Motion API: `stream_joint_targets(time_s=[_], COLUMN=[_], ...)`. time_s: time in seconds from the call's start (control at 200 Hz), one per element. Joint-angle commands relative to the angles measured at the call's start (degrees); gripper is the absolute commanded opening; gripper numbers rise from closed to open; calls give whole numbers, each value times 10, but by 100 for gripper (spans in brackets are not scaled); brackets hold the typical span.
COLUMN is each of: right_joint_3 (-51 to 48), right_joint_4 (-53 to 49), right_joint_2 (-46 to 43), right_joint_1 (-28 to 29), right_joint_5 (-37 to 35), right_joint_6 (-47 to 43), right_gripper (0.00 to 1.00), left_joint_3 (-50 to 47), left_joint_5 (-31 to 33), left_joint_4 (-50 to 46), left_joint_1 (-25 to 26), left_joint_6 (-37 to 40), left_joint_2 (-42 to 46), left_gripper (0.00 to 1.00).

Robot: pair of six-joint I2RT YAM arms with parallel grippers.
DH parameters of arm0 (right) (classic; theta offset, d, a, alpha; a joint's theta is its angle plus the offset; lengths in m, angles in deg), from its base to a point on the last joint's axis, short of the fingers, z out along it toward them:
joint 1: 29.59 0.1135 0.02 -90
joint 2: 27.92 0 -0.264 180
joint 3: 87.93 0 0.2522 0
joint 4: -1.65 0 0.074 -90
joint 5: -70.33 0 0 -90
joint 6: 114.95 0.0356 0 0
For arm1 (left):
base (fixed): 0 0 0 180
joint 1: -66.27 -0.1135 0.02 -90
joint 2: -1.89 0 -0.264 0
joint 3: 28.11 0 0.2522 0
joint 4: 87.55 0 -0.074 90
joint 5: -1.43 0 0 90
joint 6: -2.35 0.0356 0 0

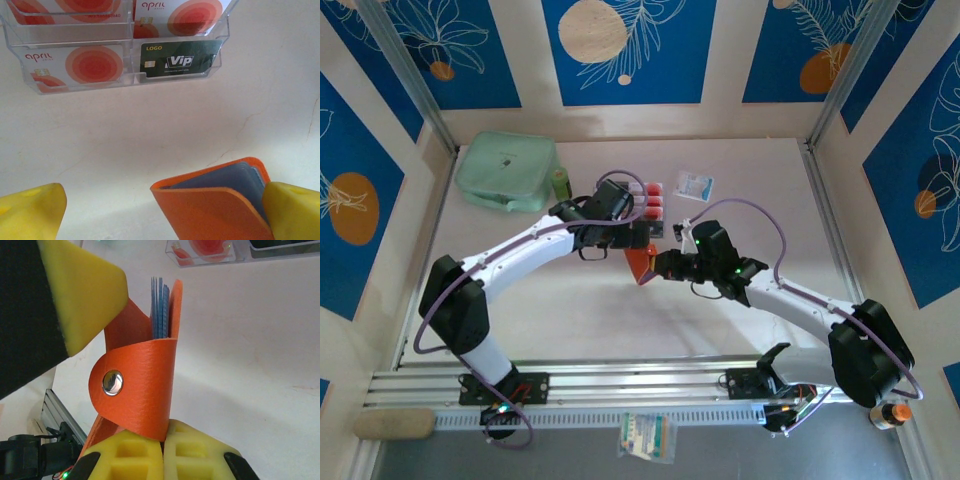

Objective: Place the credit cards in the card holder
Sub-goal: Open the card holder at the center of the table.

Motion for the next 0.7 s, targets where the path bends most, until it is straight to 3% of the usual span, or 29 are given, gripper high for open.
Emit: stream_joint_targets(time_s=[0.0,0.695], right_joint_3=[6,-39], right_joint_4=[-8,16], right_joint_2=[-3,-20], right_joint_1=[-7,-39], right_joint_5=[-11,-7], right_joint_6=[1,38], right_gripper=[0,0], left_joint_3=[-22,-145], left_joint_5=[15,65], left_joint_4=[-17,-35], left_joint_1=[5,-10], left_joint_6=[11,43], left_joint_2=[11,67], left_gripper=[100,100])
